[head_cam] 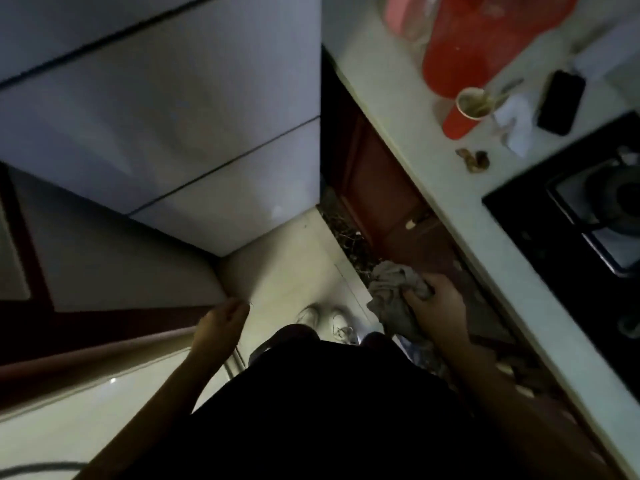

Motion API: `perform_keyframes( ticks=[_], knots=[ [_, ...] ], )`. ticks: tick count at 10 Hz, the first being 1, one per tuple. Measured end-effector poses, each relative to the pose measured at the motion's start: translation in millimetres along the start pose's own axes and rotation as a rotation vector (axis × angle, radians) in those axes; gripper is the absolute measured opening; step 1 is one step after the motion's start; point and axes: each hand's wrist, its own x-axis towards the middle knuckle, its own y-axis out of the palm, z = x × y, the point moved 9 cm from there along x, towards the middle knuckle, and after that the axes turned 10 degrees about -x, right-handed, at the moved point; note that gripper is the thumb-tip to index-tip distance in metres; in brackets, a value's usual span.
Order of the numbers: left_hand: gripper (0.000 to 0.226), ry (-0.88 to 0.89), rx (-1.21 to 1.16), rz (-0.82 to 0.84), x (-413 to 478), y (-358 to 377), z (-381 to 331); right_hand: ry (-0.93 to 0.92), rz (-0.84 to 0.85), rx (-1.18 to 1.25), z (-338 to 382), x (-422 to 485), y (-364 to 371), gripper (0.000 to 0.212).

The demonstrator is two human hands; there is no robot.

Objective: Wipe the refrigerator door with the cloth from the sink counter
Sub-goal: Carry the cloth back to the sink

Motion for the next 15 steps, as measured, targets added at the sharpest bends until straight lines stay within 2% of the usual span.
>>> perform_keyframes(
  ticks=[1, 2, 3, 4, 6, 8, 9, 12, 14, 15],
  knots=[
    [0.035, 0.058, 0.073, 0.169, 34, 16, 5, 0.103, -0.114, 0.0, -28, -36, -3, 0.015],
    [0.029, 0.151, 0.141, 0.284, 28, 30, -39, 0.182, -0.161, -0.004, -54, -73, 8, 0.015],
    [0.019, 0.265, 0.299, 0.373, 20, 54, -70, 0.257, -0.241, -0.009, -77, -120, 12, 0.027],
    [0.015, 0.321, 0.485, 0.436, 15, 82, -82, 0.321, -0.343, -0.015, -104, -173, 15, 0.028],
    [0.017, 0.339, 0.616, 0.578, -14, 150, -90, 0.523, -0.486, 0.065, -181, -299, 37, 0.029],
    [0.021, 0.491, 0.783, 0.671, -91, 245, -85, 0.749, -0.561, 0.194, -261, -428, 72, 0.033],
    [0.018, 0.613, 0.819, 0.763, -148, 303, -79, 0.79, -0.62, 0.185, -294, -473, 78, 0.036],
    [0.016, 0.943, 1.229, 1.007, -293, 477, -70, 1.004, -0.788, 0.27, -379, -581, 80, 0.035],
    [0.016, 1.032, 1.37, 1.201, -387, 630, -41, 1.378, -0.817, 0.388, -426, -661, 89, 0.049],
    [0.017, 1.1, 1.487, 1.354, -454, 691, -6, 1.522, -0.889, 0.354, -438, -701, 82, 0.041]
  ],
)
